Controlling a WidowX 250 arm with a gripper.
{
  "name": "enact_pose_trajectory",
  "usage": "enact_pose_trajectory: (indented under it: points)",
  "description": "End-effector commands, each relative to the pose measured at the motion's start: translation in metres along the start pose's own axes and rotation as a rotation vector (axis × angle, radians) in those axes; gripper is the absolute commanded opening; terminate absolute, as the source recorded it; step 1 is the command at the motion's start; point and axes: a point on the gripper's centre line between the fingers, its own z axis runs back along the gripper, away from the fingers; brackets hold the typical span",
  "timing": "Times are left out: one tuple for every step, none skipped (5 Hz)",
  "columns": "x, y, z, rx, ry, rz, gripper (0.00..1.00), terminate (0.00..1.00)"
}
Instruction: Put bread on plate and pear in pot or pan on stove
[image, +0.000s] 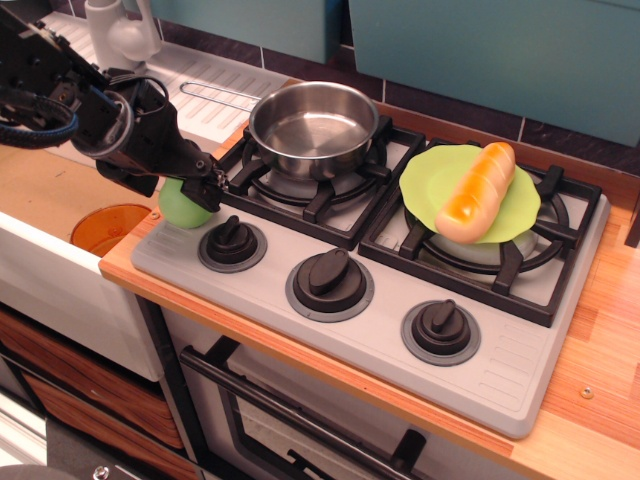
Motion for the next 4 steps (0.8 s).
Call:
enact_pose_trajectory:
  points:
    - [-0.006,-0.003,-0.009,-0.044,-0.016,0.008,1.00,0.00]
    - [-0.004,-0.006,-0.008,-0.045,0.002,0.002,0.00,0.00]
    - [0.007,-0.010,0.010,-0.027,0.039,-0.013,0.00,0.00]
    - [0.023,-0.014,0.035,0.018,0.060,-0.021,0.00,0.00]
